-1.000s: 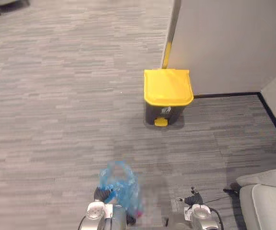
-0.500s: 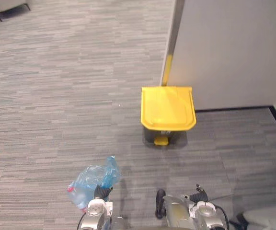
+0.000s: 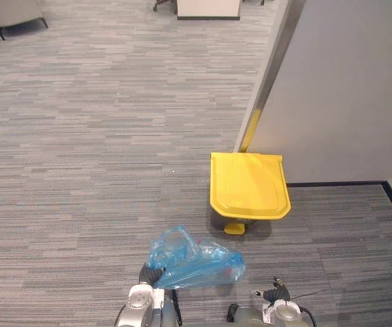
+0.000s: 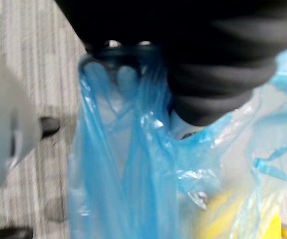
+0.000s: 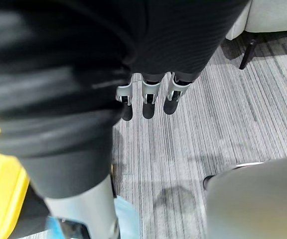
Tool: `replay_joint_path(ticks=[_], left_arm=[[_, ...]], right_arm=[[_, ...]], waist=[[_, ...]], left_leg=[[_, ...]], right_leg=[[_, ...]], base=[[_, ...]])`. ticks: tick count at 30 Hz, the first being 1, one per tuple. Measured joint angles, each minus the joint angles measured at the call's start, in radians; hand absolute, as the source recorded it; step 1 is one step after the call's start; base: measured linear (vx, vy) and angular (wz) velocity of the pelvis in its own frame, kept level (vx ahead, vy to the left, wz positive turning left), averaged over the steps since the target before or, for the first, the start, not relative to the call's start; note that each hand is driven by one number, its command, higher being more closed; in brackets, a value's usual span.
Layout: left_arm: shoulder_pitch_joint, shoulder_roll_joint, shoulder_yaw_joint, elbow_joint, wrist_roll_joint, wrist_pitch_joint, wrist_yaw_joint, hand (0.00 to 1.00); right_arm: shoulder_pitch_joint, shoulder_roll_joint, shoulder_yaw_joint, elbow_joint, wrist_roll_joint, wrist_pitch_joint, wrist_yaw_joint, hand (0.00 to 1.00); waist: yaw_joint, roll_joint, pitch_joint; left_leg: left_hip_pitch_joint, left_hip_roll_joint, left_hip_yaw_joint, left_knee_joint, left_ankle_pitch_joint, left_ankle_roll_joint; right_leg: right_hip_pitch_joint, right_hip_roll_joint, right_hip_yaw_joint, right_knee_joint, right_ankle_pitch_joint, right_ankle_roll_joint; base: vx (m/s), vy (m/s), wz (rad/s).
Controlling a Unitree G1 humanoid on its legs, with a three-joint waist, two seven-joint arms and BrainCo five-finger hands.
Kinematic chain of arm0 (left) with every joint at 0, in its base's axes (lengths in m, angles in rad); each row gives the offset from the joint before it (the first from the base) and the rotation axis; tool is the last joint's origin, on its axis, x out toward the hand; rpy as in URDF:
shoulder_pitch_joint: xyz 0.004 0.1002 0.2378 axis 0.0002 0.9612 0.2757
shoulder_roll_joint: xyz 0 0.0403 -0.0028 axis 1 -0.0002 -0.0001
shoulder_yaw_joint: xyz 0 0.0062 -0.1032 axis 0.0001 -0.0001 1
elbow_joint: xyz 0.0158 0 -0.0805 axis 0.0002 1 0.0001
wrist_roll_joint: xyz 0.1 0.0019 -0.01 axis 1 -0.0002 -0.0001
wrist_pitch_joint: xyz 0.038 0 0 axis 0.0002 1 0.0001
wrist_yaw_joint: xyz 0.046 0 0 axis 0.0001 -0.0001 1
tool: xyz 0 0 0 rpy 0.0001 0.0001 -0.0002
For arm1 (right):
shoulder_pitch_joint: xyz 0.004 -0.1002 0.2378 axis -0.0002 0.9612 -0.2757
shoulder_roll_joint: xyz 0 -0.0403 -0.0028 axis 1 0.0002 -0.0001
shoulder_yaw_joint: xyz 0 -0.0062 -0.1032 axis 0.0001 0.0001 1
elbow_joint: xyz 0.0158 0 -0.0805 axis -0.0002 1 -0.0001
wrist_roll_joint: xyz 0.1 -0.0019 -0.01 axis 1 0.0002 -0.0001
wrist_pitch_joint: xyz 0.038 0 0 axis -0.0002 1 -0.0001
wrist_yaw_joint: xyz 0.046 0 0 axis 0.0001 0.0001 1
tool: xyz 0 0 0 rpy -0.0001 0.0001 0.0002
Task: Gather rubbish on tea table into small bin, then transfer packed bag to large trash can.
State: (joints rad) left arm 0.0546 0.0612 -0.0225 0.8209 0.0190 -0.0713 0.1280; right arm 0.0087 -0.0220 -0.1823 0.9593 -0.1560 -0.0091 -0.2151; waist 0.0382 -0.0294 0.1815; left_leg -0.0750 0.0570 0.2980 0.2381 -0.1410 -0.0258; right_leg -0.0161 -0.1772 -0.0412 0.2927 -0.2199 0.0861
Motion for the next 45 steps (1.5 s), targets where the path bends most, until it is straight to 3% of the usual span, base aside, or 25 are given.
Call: replay_joint_path(ticks=[4,5,7,8,9,10,11,14,16,20,22,23,24,28,32,35,36,38,39,40,41,43,45], left_arm=[[0.014,0.001,-0.02,0.038,0.0,0.002,0.002,1.0],[0.016,0.004,-0.02,0.039,0.0,0.003,0.005,1.0],[0.013,0.013,-0.015,0.054,0.0,0.004,0.007,1.0],[0.008,0.036,-0.015,0.073,0.0,0.005,0.008,1.0],[0.005,0.053,-0.017,0.083,0.006,0.014,0.009,1.0],[0.001,0.051,-0.015,0.092,0.008,0.014,0.017,1.0],[-0.002,0.037,-0.014,0.096,0.009,0.011,0.025,1.0],[0.001,0.031,-0.013,0.096,0.01,0.009,0.024,1.0],[-0.006,0.032,-0.011,0.095,0.01,0.007,0.024,1.0],[-0.021,0.033,-0.006,0.094,0.01,0.008,0.021,1.0],[-0.014,0.026,-0.006,0.093,0.01,0.009,0.017,1.0],[-0.024,0.0,-0.015,0.092,0.017,0.009,0.0,1.0],[-0.023,-0.001,-0.02,0.092,0.018,0.009,-0.001,1.0],[-0.023,-0.001,-0.035,0.093,0.018,0.009,-0.002,1.0],[0.003,-0.002,-0.035,0.095,0.019,0.011,-0.002,1.0],[0.007,0.0,-0.035,0.095,0.018,0.011,-0.001,1.0],[0.015,0.002,-0.035,0.095,0.018,0.012,0.0,1.0],[0.013,0.007,-0.036,0.094,0.017,0.011,0.004,1.0],[0.014,0.008,-0.036,0.094,0.017,0.011,0.004,1.0],[0.017,0.008,-0.033,0.092,0.018,0.011,0.005,1.0],[0.018,0.007,-0.023,0.082,0.018,0.011,0.006,1.0],[0.032,0.015,-0.009,0.074,0.017,0.012,0.008,1.0],[0.031,0.025,-0.002,0.073,0.017,0.013,0.024,1.0]], right_arm=[[-0.007,0.005,0.017,0.01,-0.002,0.001,0.001,0.0],[-0.011,0.006,0.022,0.015,0.001,-0.001,0.001,0.0],[-0.012,0.002,0.03,0.017,-0.001,-0.003,0.001,0.0],[-0.011,0.001,0.03,0.019,-0.003,-0.003,0.001,0.0],[-0.007,-0.006,0.029,0.025,-0.006,0.001,-0.001,0.0],[-0.012,-0.02,0.029,0.041,-0.006,0.0,-0.001,0.0],[-0.013,-0.043,0.028,0.045,-0.001,0.001,-0.001,0.0],[-0.008,-0.062,0.027,0.047,-0.002,0.001,-0.001,0.0],[-0.007,-0.057,0.027,0.049,-0.001,0.001,-0.001,0.0],[-0.008,-0.025,0.028,0.05,0.001,0.001,0.0,0.0],[-0.005,-0.022,0.026,0.047,0.002,0.0,-0.001,0.0],[-0.006,-0.021,-0.001,0.04,0.003,0.001,-0.001,0.0],[-0.007,-0.02,-0.001,0.04,0.003,0.001,-0.001,0.0],[0.003,-0.024,-0.001,0.04,0.003,0.001,-0.001,0.0],[-0.001,-0.025,-0.001,0.04,0.001,0.002,-0.001,0.0],[-0.002,-0.028,-0.002,0.036,0.004,0.001,0.0,0.0],[-0.006,-0.027,-0.002,0.035,0.003,0.0,0.0,0.0],[-0.007,-0.026,-0.006,0.034,0.003,0.0,0.001,0.0],[-0.007,-0.027,-0.008,0.032,0.003,-0.001,0.001,0.0],[-0.002,-0.026,-0.01,0.002,0.003,-0.003,0.0,0.0],[0.002,-0.026,-0.015,-0.014,0.004,-0.009,0.0,0.0],[0.001,-0.025,-0.01,-0.026,0.001,-0.009,0.0,0.0],[-0.003,-0.019,-0.008,-0.032,0.002,-0.011,0.0,0.0]], waist=[[-0.008,0.003,0.001],[-0.022,0.009,0.003],[-0.031,0.006,0.002],[-0.035,0.003,0.0],[-0.032,-0.023,-0.007],[-0.033,-0.011,-0.006],[-0.034,0.037,-0.008],[-0.035,0.07,-0.023],[-0.036,0.067,-0.022],[-0.028,0.003,0.003],[-0.023,-0.005,-0.001],[-0.023,0.035,-0.005],[-0.022,0.043,-0.004],[-0.026,0.056,-0.005],[-0.014,0.063,-0.009],[-0.014,0.067,-0.015],[-0.018,0.055,-0.017],[-0.021,0.039,-0.012],[-0.022,0.036,-0.01],[-0.028,0.033,-0.007],[-0.03,0.024,0.002],[-0.028,0.025,0.005],[-0.03,0.015,0.01]], left_leg=[[0.109,-0.023,0.05,-0.094,-0.001,0.005],[0.123,-0.022,0.05,-0.118,0.001,0.006],[0.135,-0.015,0.05,-0.133,0.005,0.002],[0.14,-0.012,0.049,-0.133,0.006,-0.003],[0.145,-0.043,0.02,-0.133,0.007,-0.004],[0.147,-0.039,-0.004,-0.134,0.007,-0.004],[0.14,-0.016,-0.038,-0.136,0.012,-0.012],[0.146,0.002,-0.05,-0.165,0.018,-0.022],[0.148,0.013,-0.062,-0.159,0.02,-0.026],[0.062,0.039,-0.062,0.06,0.004,-0.05],[0.026,0.051,-0.059,0.139,0.003,-0.048],[0.088,0.05,-0.058,-0.032,0.003,-0.048],[0.095,0.054,-0.057,-0.057,0.003,-0.048],[0.118,0.056,-0.057,-0.109,0.003,-0.048],[0.141,0.052,0.009,-0.163,-0.012,-0.055],[0.133,0.035,0.007,-0.153,-0.03,-0.045],[0.13,0.017,-0.006,-0.139,-0.045,-0.034],[0.155,-0.005,-0.018,-0.112,-0.06,-0.019],[0.164,-0.01,-0.021,-0.108,-0.063,-0.018],[0.183,-0.017,-0.039,-0.085,-0.091,-0.007],[0.21,-0.022,-0.054,-0.055,-0.123,0.01],[0.237,-0.011,-0.064,-0.033,-0.153,0.016],[0.281,0.01,-0.079,-0.034,-0.181,0.007]], right_leg=[[-0.127,-0.029,0.011,0.284,0.029,0.052],[-0.152,-0.032,-0.011,0.312,0.007,0.034],[-0.17,-0.012,-0.042,0.281,-0.029,0.009],[-0.173,0.015,-0.061,0.198,-0.016,-0.011],[-0.165,0.014,-0.085,0.117,0.025,-0.082],[-0.154,0.018,-0.091,0.102,0.024,-0.077],[-0.119,0.038,-0.1,0.042,0.044,-0.071],[-0.08,0.071,-0.12,-0.041,0.076,-0.075],[-0.051,0.082,-0.133,-0.081,0.09,-0.08],[0.017,0.072,-0.158,-0.151,0.117,-0.08],[0.042,0.072,-0.159,-0.192,0.139,-0.078],[0.04,0.107,-0.14,-0.268,0.191,-0.075],[0.033,0.116,-0.132,-0.275,0.202,-0.081],[0.031,0.137,-0.112,-0.301,0.227,-0.088],[-0.005,0.146,-0.034,-0.298,0.226,-0.07],[-0.076,0.14,0.003,-0.185,0.171,-0.056],[-0.123,0.12,0.008,-0.075,0.111,-0.027],[-0.174,0.081,0.01,0.128,0.055,0.016],[-0.188,0.072,0.008,0.174,0.053,0.021],[-0.226,0.045,-0.011,0.315,0.055,0.024],[-0.293,0.018,-0.027,0.487,0.083,0.057],[-0.328,0.007,-0.053,0.544,0.045,0.034],[-0.37,0.014,-0.135,0.39,0.034,-0.003]], base=[[0.09,0.104,-0.37],[0.12,0.044,-0.17],[0.11,-0.032,0.01],[0.12,-0.074,0.13],[0.14,-0.089,0.08],[0.16,-0.1,0.07],[0.14,-0.094,0.0],[0.13,-0.064,0.06],[0.09,-0.057,0.13],[0.02,-0.045,0.16],[-0.02,0.025,-0.08],[-0.07,0.058,-0.27],[-0.11,0.045,-0.3],[-0.1,-0.007,-0.21],[-0.07,0.005,-0.58],[0.01,0.04,-0.39],[0.04,0.063,0.03],[0.11,0.064,0.18],[0.15,0.083,0.35],[0.14,0.077,0.42],[0.21,0.087,0.48],[0.17,0.026,0.28],[0.3,-0.032,0.22]])
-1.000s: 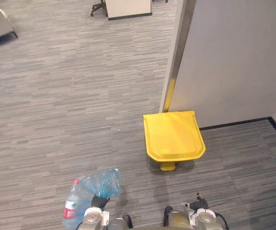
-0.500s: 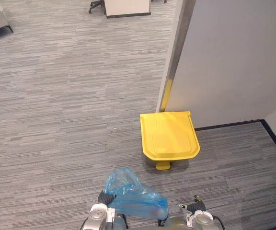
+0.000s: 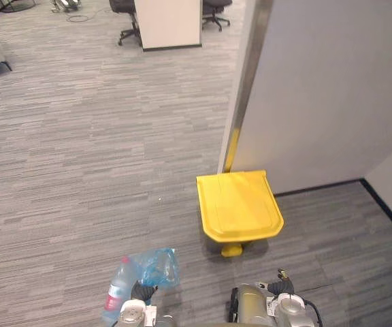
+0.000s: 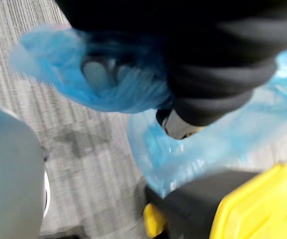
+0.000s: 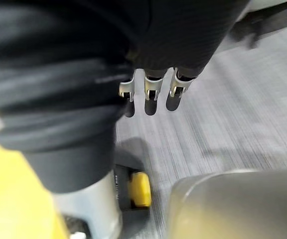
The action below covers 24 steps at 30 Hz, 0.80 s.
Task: Gather rubbish on tea table into small bin, then transfer packed bag to large trash can.
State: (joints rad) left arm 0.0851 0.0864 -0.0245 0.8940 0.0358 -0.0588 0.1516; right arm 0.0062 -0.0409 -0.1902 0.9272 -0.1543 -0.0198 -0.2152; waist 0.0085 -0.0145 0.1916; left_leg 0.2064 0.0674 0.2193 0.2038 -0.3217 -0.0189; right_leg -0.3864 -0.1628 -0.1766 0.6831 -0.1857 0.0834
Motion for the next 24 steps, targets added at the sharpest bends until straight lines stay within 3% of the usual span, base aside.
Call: replay_joint_path(ticks=[1,2,3,4,5,6,8,10,12,15,18,20,21,24], left_arm=[[-0.003,0.0,0.0,0.0,0.0,0.0,0.0,1.0],[-0.025,0.0,0.001,0.0,0.0,0.0,0.0,1.0],[-0.034,-0.001,0.003,0.0,0.0,0.0,0.0,1.0],[-0.062,-0.005,0.008,0.002,0.001,-0.001,0.001,1.0],[-0.072,-0.007,0.008,0.005,0.001,-0.001,0.001,1.0],[-0.092,-0.014,0.004,0.005,0.002,-0.002,-0.002,1.0],[-0.11,-0.024,0.004,0.004,0.002,-0.003,-0.002,1.0],[-0.112,-0.043,0.004,-0.001,0.002,-0.005,-0.003,1.0],[-0.114,-0.05,0.004,-0.001,0.002,-0.005,-0.003,1.0],[-0.133,-0.058,0.004,-0.001,0.002,-0.003,-0.01,1.0],[-0.144,-0.042,0.001,-0.002,0.002,-0.004,-0.023,1.0],[-0.139,-0.015,-0.009,-0.008,0.002,-0.004,-0.025,1.0],[-0.133,0.009,-0.012,-0.03,0.002,-0.005,-0.025,1.0],[-0.137,0.04,-0.012,-0.052,0.003,-0.009,-0.024,1.0]], right_arm=[[-0.003,0.0,-0.002,0.0,0.0,0.0,0.0,0.0],[-0.006,0.001,-0.011,0.001,0.0,0.004,0.0,0.0],[-0.006,0.001,-0.017,0.002,0.0,0.004,0.0,0.0],[-0.01,-0.001,-0.04,0.0,0.0,0.011,0.0,0.0],[-0.016,-0.002,-0.046,-0.001,0.0,0.014,0.0,0.0],[-0.033,-0.004,-0.068,-0.002,0.0,0.021,-0.001,0.0],[-0.023,-0.001,-0.114,-0.015,0.001,0.021,-0.001,0.0],[0.012,-0.009,-0.12,-0.016,-0.001,0.03,0.001,0.0],[0.009,-0.014,-0.118,-0.015,-0.001,0.033,0.001,0.0],[-0.022,-0.019,-0.091,-0.014,-0.001,0.036,0.001,0.0],[-0.051,-0.03,-0.019,-0.014,-0.002,0.032,0.002,0.0],[-0.069,-0.028,0.048,-0.013,-0.004,0.028,0.007,0.0],[-0.087,-0.026,0.101,-0.013,-0.006,0.028,0.011,0.0],[-0.155,-0.046,0.209,-0.022,-0.051,0.028,0.02,0.0]], waist=[[0.0,0.002,0.003],[-0.001,-0.006,0.012],[-0.003,-0.011,0.021],[0.001,-0.023,0.043],[0.004,-0.007,0.054],[0.011,0.019,0.083],[0.0,0.009,0.097],[-0.003,0.013,0.084],[-0.002,0.02,0.069],[-0.002,0.021,0.065],[0.002,0.016,0.063],[0.002,0.007,0.056],[0.002,-0.008,0.042],[0.017,-0.016,0.04]], left_leg=[[0.006,0.007,-0.001,-0.002,-0.005,-0.004],[0.018,0.016,-0.014,0.005,-0.022,-0.022],[0.026,0.016,-0.019,0.009,-0.03,-0.026],[0.046,0.021,-0.032,0.029,-0.066,-0.044],[0.049,0.033,-0.042,0.039,-0.076,-0.04],[0.035,0.05,-0.074,0.085,-0.07,-0.027],[0.054,0.045,-0.122,0.134,-0.05,-0.03],[0.064,0.079,-0.151,0.188,-0.05,-0.031],[0.026,0.102,-0.152,0.207,-0.045,-0.04],[-0.015,0.136,-0.149,0.16,-0.021,-0.082],[-0.016,0.132,-0.149,0.142,-0.022,-0.085],[-0.028,0.126,-0.15,0.127,-0.022,-0.086],[-0.065,0.121,-0.152,0.127,-0.027,-0.094],[-0.137,0.122,-0.187,0.108,-0.053,-0.126]], right_leg=[[-0.002,0.009,-0.012,-0.064,0.017,-0.006],[-0.003,0.032,-0.032,-0.317,0.101,-0.005],[0.005,0.037,-0.029,-0.377,0.119,-0.001],[0.042,0.051,-0.016,-0.477,0.177,-0.023],[0.047,0.062,-0.017,-0.473,0.184,-0.023],[0.047,0.076,-0.015,-0.421,0.141,-0.004],[0.021,0.051,-0.009,-0.25,0.058,-0.017],[0.016,0.021,-0.056,-0.095,-0.078,-0.026],[-0.002,0.027,-0.087,-0.095,-0.086,-0.032],[-0.035,0.043,-0.118,-0.115,-0.077,-0.052],[-0.036,0.042,-0.118,-0.135,-0.058,-0.08],[-0.044,0.042,-0.11,-0.158,-0.032,-0.074],[-0.075,0.04,-0.101,-0.174,-0.011,-0.058],[-0.134,0.04,-0.11,-0.205,0.037,-0.053]], base=[[0.37,-0.093,0.27],[0.33,-0.103,0.24],[0.53,-0.21,0.3],[0.39,-0.163,0.12],[0.48,-0.192,0.03],[0.27,-0.107,0.09],[0.32,-0.18,0.35],[0.37,-0.208,0.6],[0.27,-0.13,0.27],[0.18,-0.102,0.17],[0.01,-0.016,0.04],[-0.11,0.013,0.06],[-0.14,0.006,0.09],[-0.2,-0.04,0.16]])
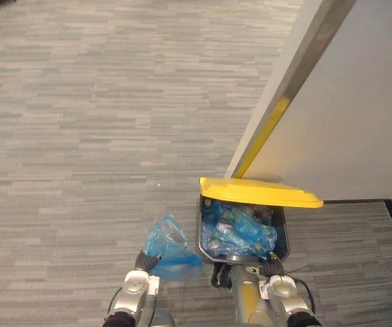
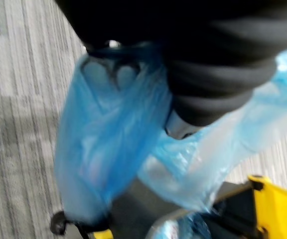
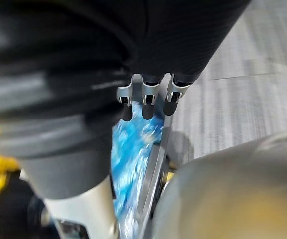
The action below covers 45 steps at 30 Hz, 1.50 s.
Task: Gather rubbish on tea table into small bin, then transfer packed bag to large trash can.
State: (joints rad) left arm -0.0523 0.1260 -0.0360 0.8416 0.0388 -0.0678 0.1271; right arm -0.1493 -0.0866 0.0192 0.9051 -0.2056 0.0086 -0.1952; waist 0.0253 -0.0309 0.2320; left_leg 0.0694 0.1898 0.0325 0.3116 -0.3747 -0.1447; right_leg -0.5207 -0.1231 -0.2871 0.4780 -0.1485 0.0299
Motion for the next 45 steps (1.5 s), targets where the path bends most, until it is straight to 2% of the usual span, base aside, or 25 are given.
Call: replay_joint_path(ticks=[2,5,7,11,15,16,21,24,26,29,35,38,45], left_arm=[[-0.009,0.011,-0.001,-0.012,0.0,-0.001,0.002,1.0],[-0.013,0.02,-0.002,-0.061,-0.002,-0.011,0.005,1.0],[-0.012,0.022,-0.002,-0.086,-0.004,-0.014,0.006,1.0],[-0.007,0.046,-0.031,-0.131,-0.028,-0.017,0.007,1.0],[0.001,0.057,-0.08,-0.228,-0.051,-0.036,0.007,1.0],[0.005,0.056,-0.15,-0.307,-0.065,-0.043,-0.002,1.0],[0.004,0.057,-0.182,-0.386,-0.081,-0.055,-0.008,1.0],[-0.002,0.062,-0.248,-0.524,-0.142,-0.057,-0.037,1.0],[-0.01,0.063,-0.308,-0.603,-0.192,-0.076,-0.061,1.0],[-0.02,0.059,-0.387,-0.7,-0.237,-0.087,-0.093,1.0],[-0.096,0.047,-0.5,-0.852,-0.248,-0.103,-0.092,1.0],[-0.16,0.031,-0.529,-0.895,-0.276,-0.123,-0.09,1.0],[-0.265,0.009,-0.579,-0.911,-0.277,-0.125,-0.081,1.0]], right_arm=[[-0.052,-0.028,0.061,-0.053,-0.033,-0.002,0.002,0.0],[-0.164,-0.066,0.114,-0.09,-0.048,-0.008,0.004,0.0],[-0.227,-0.091,0.137,-0.104,-0.066,-0.01,0.009,0.0],[-0.359,-0.15,0.164,-0.105,-0.067,-0.015,0.018,0.0],[-0.457,-0.278,0.163,-0.108,-0.056,-0.014,0.018,0.0],[-0.491,-0.394,0.14,-0.146,-0.009,-0.008,0.013,0.0],[-0.525,-0.411,0.139,-0.147,0.013,-0.003,-0.006,0.0],[-0.549,-0.448,0.139,-0.147,0.067,-0.001,-0.006,0.0],[-0.558,-0.458,0.139,-0.147,0.091,-0.001,-0.006,0.0],[-0.558,-0.464,0.14,-0.146,0.092,-0.001,-0.003,0.0],[-0.573,-0.465,0.156,-0.146,0.091,-0.003,0.008,0.0],[-0.591,-0.465,0.182,-0.146,0.091,-0.003,0.02,0.0],[-0.623,-0.463,0.192,-0.145,0.091,-0.003,0.028,0.0]], waist=[[0.001,0.012,0.011],[0.017,0.001,0.022],[0.033,0.0,0.026],[0.039,0.0,0.037],[0.037,0.0,0.063],[0.026,0.002,0.083],[0.023,0.002,0.098],[0.017,0.002,0.125],[0.014,0.004,0.132],[0.007,0.005,0.132],[-0.011,0.007,0.134],[-0.018,0.007,0.134],[-0.031,0.008,0.133]], left_leg=[[-0.031,0.012,-0.014,0.008,-0.037,0.01],[-0.052,0.015,-0.016,0.014,-0.057,0.014],[-0.06,0.019,-0.016,0.014,-0.059,0.017],[-0.07,0.033,-0.018,0.006,-0.058,0.018],[-0.073,0.059,-0.02,0.006,-0.055,0.014],[-0.102,0.077,-0.048,0.015,-0.049,0.002],[-0.107,0.077,-0.047,0.032,-0.043,-0.008],[-0.123,0.069,-0.045,0.057,-0.046,-0.004],[-0.123,0.058,-0.043,0.059,-0.045,-0.006],[-0.119,0.048,-0.027,0.064,-0.044,-0.009],[-0.093,0.009,0.02,0.074,-0.045,-0.008],[-0.08,-0.002,0.033,0.069,-0.052,-0.006],[-0.06,-0.008,0.042,0.046,-0.049,-0.011]], right_leg=[[-0.008,0.003,-0.024,-0.012,0.006,0.036],[-0.023,0.022,0.008,-0.027,0.017,0.055],[-0.023,0.041,0.03,-0.05,0.042,0.054],[-0.023,0.069,0.03,-0.092,0.07,0.046],[-0.019,0.091,0.017,-0.1,0.071,0.044],[-0.015,0.091,-0.017,-0.111,0.066,0.037],[-0.007,0.088,-0.02,-0.112,0.065,0.036],[-0.003,0.074,-0.025,-0.111,0.066,0.036],[-0.002,0.066,-0.02,-0.111,0.068,0.033],[-0.003,0.055,-0.01,-0.103,0.079,0.016],[-0.003,0.028,0.035,-0.08,0.084,0.008],[-0.002,0.026,0.052,-0.081,0.09,0.001],[-0.002,0.028,0.063,-0.081,0.092,0.0]], base=[[-0.22,-0.075,0.29],[-0.2,-0.08,0.14],[-0.17,-0.087,-0.03],[-0.09,-0.085,-0.09],[-0.04,-0.066,0.06],[-0.06,-0.047,0.31],[-0.02,0.013,0.08],[-0.04,0.046,0.14],[-0.02,0.052,0.02],[0.0,0.065,-0.02],[-0.02,0.092,-0.11],[-0.05,0.055,-0.12],[-0.03,0.007,-0.05]])
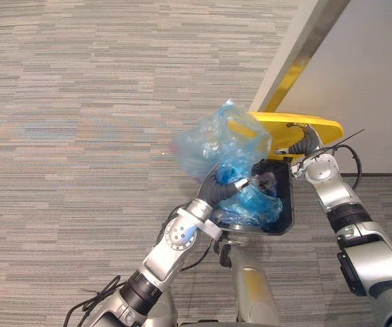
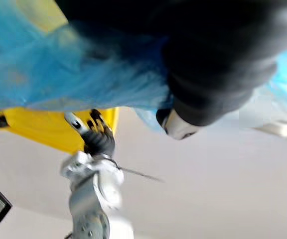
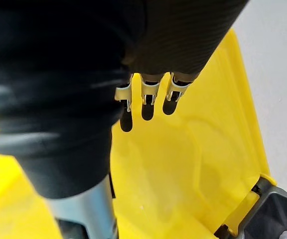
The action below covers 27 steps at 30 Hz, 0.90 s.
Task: Gather rubbish on tea table into small bin, then transfer packed bag to large trash can.
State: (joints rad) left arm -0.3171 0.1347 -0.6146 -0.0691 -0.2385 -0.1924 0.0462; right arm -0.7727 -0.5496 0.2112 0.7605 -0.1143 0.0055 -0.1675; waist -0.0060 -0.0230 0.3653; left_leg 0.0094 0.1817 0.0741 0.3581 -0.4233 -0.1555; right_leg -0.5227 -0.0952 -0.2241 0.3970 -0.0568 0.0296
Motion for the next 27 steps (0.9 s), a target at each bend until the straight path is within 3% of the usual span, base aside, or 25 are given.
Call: replay_joint_path(ticks=[8,12,17,19,23,27], left_arm=[[-0.095,-0.026,-0.01,0.014,0.021,0.0,0.052,1.0],[-0.106,-0.03,-0.003,0.173,0.043,0.003,0.049,1.0],[-0.113,-0.029,0.019,0.443,0.103,0.054,0.048,1.0],[-0.171,-0.031,0.028,0.508,0.137,0.055,0.05,1.0],[-0.325,-0.032,0.057,0.685,0.219,0.09,0.066,1.0],[-0.409,-0.061,0.097,0.8,0.3,0.12,0.087,1.0]], right_arm=[[-0.019,0.007,0.017,0.001,0.0,0.0,0.001,0.0],[-0.034,-0.001,0.029,0.001,-0.001,0.0,0.004,0.0],[-0.055,-0.014,0.029,-0.013,0.001,0.0,0.004,0.0],[-0.071,-0.04,0.029,-0.062,0.007,0.002,0.0,0.0],[-0.166,-0.044,0.029,-0.119,0.039,0.002,-0.011,0.0],[-0.173,-0.043,0.037,-0.166,0.049,-0.006,-0.029,0.0]], waist=[[-0.006,0.004,-0.002],[-0.01,0.004,-0.002],[-0.019,-0.006,0.006],[-0.021,-0.011,0.042],[-0.057,-0.034,0.12],[-0.065,-0.041,0.154]], left_leg=[[0.004,0.002,0.007,-0.005,0.003,-0.005],[-0.018,0.002,0.01,-0.003,0.01,-0.009],[-0.074,0.004,0.016,0.02,0.003,0.001],[-0.108,0.008,0.016,0.063,-0.01,-0.001],[-0.191,0.017,0.019,0.137,-0.036,-0.004],[-0.258,0.025,0.02,0.15,-0.042,-0.007]], right_leg=[[0.002,0.006,0.006,-0.018,0.015,-0.012],[0.002,0.012,0.006,-0.06,0.043,-0.009],[-0.017,0.023,0.009,-0.125,0.078,0.011],[-0.036,0.022,0.013,-0.125,0.088,0.015],[-0.09,0.029,0.02,-0.13,0.11,0.022],[-0.154,0.038,0.02,-0.13,0.118,0.012]], base=[[-0.02,-0.005,-0.03],[-0.05,-0.007,-0.01],[-0.03,-0.009,-0.04],[-0.03,-0.018,-0.07],[-0.04,-0.037,-0.09],[0.04,-0.048,-0.04]])
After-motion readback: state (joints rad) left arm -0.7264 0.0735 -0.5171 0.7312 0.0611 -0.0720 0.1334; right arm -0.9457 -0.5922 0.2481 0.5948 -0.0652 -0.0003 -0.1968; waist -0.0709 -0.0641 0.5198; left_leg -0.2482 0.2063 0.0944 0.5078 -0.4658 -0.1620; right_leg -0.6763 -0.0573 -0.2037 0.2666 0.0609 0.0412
